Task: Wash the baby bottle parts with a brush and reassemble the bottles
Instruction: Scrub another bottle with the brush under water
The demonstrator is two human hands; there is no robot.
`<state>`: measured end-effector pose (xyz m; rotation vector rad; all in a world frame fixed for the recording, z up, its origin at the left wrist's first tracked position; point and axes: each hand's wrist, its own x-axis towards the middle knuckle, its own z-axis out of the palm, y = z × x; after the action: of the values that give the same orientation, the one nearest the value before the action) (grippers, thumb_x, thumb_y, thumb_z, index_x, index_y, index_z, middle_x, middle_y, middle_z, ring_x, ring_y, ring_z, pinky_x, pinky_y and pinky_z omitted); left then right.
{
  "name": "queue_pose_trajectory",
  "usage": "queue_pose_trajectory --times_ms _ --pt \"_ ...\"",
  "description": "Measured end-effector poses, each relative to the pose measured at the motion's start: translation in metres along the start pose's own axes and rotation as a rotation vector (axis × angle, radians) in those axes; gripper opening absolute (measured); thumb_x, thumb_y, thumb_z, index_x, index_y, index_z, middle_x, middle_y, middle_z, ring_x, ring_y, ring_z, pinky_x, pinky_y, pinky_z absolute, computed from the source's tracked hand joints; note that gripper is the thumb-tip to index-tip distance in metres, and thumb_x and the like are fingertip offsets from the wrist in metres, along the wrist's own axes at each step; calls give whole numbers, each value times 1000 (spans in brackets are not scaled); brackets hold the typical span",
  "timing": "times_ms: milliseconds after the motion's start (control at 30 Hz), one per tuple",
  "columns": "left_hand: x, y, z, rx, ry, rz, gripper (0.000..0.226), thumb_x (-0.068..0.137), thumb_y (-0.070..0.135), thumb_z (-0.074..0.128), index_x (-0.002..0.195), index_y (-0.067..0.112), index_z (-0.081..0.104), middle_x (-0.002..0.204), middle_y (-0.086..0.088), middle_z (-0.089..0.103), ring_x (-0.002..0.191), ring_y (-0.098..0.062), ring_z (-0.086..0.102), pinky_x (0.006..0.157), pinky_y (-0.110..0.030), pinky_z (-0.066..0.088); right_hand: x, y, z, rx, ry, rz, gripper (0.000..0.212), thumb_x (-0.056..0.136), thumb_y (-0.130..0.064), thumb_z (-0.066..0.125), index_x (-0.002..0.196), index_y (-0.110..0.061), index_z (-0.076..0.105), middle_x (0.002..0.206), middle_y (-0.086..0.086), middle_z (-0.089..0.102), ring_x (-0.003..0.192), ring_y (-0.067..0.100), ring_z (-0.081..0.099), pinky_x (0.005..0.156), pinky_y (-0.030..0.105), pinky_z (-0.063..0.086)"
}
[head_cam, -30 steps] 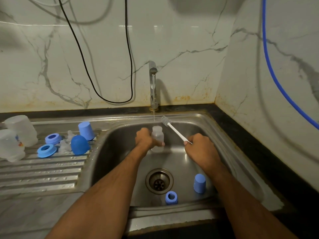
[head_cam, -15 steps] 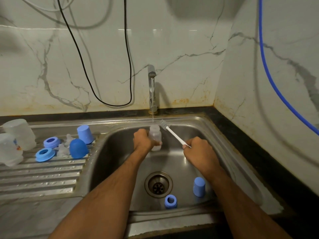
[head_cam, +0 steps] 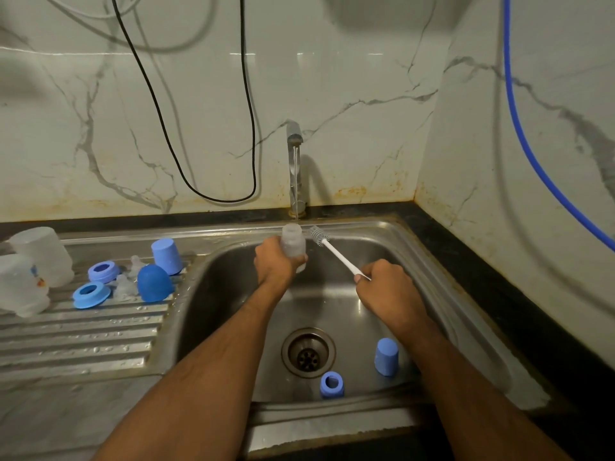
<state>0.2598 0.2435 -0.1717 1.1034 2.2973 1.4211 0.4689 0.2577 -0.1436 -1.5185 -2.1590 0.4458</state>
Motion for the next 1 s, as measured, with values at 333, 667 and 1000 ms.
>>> queue_pose_trajectory --times_ms 333,667,1000 --pt "-2 3 1 -77 12 -27 50 74 24 88 118 11 68 119 -10 71 110 -23 68 90 -37 59 0 0 1 -6 -16 8 24 101 -36 54 107 -18 70 83 -3 65 68 7 57 53 20 37" --pt "-3 -1 -5 -106 -52 -46 56 74 19 88 124 11 65 124 -10 68 112 -22 66 79 -26 57 -1 0 0 -2 -11 8 24 102 -33 54 109 -16 69 81 -3 62 62 1 48 50 16 31" --pt "-4 -5 -20 -194 -65 -235 68 64 20 94 123 11 61 124 -10 62 113 -28 61 85 -45 61 -6 -2 -1 -60 -105 26 29 97 -41 54 108 -19 70 90 2 68 83 21 66 75 36 56"
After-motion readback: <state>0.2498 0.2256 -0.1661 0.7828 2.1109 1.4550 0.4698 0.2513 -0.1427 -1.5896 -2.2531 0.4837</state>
